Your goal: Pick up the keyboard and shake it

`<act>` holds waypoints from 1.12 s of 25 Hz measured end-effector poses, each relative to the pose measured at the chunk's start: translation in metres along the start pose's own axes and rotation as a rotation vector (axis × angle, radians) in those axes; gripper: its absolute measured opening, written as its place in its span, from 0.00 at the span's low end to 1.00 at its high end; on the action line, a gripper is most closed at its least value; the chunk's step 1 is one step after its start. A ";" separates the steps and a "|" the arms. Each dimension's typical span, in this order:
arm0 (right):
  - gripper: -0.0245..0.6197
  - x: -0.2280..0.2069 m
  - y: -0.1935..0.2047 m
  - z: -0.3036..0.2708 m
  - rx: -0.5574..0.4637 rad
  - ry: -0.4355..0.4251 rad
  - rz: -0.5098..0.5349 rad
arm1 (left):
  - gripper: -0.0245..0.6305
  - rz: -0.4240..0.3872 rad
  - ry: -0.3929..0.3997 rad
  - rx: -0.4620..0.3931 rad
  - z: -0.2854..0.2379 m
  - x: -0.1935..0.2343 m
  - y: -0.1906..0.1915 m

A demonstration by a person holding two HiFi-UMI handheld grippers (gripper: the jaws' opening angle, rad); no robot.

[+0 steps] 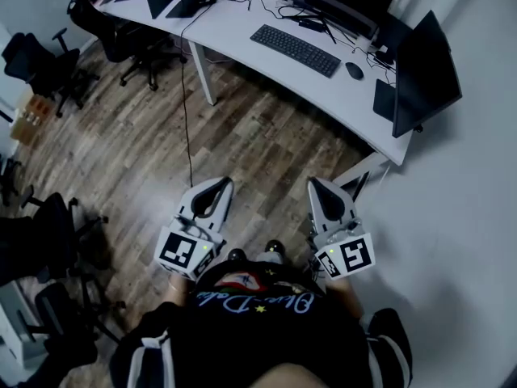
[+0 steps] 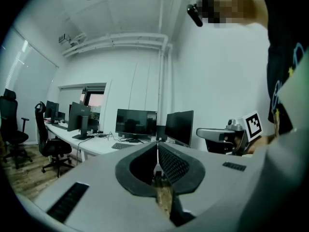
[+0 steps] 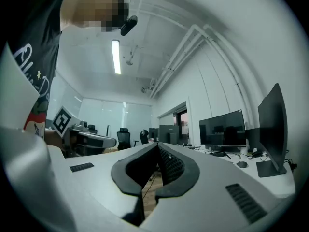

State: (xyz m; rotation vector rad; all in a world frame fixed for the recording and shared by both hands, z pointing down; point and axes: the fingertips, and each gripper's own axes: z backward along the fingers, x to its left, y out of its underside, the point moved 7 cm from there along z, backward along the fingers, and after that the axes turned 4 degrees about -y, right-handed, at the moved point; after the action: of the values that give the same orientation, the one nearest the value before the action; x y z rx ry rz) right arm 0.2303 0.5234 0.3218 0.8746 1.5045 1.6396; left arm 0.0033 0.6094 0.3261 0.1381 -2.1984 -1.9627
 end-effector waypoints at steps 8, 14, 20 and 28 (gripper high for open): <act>0.04 -0.012 0.003 0.004 0.002 -0.009 0.025 | 0.05 -0.014 0.000 0.001 -0.007 -0.010 -0.001; 0.04 -0.028 0.005 0.005 0.000 -0.020 0.029 | 0.05 -0.031 -0.025 0.008 -0.017 -0.018 0.000; 0.05 -0.045 0.006 0.009 0.015 -0.025 0.017 | 0.05 -0.011 -0.052 0.013 -0.028 -0.023 -0.001; 0.16 -0.070 0.011 0.022 0.029 -0.019 -0.012 | 0.11 -0.003 -0.034 0.003 -0.047 -0.041 0.003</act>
State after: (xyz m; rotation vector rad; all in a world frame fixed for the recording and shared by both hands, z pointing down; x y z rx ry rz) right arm 0.2836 0.4735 0.3338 0.8921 1.5210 1.6007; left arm 0.0527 0.5719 0.3307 0.1102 -2.2231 -1.9780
